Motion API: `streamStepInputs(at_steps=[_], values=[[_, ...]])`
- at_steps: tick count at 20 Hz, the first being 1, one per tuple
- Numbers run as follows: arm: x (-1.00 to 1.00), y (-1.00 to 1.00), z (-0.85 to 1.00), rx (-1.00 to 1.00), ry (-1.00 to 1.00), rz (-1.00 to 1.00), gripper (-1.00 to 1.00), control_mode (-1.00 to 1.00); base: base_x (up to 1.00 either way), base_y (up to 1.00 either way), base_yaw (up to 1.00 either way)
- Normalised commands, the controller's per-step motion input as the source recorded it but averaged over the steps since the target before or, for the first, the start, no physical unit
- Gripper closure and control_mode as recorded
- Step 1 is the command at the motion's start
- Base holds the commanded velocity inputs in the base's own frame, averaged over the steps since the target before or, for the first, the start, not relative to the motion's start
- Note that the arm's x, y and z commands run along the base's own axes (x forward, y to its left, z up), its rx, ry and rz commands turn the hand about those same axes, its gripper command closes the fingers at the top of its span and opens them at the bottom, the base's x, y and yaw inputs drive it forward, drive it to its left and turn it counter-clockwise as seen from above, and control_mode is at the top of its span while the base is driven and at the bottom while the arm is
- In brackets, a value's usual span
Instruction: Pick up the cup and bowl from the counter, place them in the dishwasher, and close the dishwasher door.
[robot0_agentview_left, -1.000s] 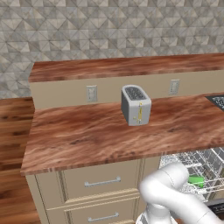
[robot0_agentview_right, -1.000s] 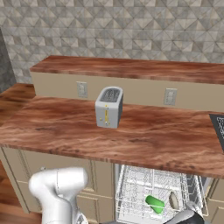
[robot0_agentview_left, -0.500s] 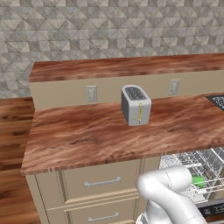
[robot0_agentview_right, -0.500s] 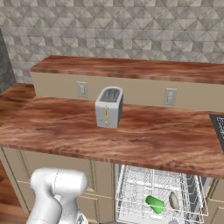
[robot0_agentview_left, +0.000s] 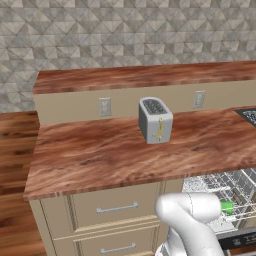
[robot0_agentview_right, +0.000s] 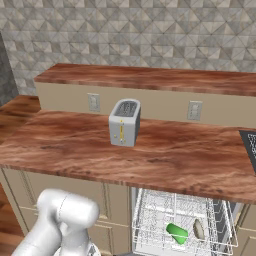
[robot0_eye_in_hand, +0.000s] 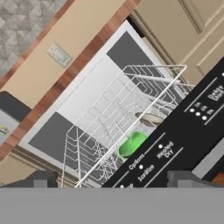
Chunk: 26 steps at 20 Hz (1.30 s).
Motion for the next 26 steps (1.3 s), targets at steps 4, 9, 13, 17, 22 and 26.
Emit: streamStepInputs(at_steps=[4, 9, 13, 17, 22, 26], values=[[-0.42, 0.15, -0.02, -0.02, -0.15, 0.03, -1.0, -1.0, 0.0, 0.0, 0.0], [-0.09, 0.14, -0.33, 0.0, -0.09, 0.05, -1.0, -1.0, 0.0, 0.0, 0.0], [0.0, 0.11, -0.53, 0.01, -0.06, 0.05, -1.0, -1.0, 0.0, 0.0, 0.0], [0.0, 0.0, -0.59, 0.1, -0.08, 0.07, -1.0, -1.0, 0.0, 0.0, 0.0], [0.0, 0.0, -0.61, 0.13, -0.07, 0.07, -1.0, -1.0, 0.0, 0.0, 0.0], [0.05, -0.01, -0.66, 0.17, -0.04, 0.08, -1.0, -1.0, 0.0, 0.0, 0.0]])
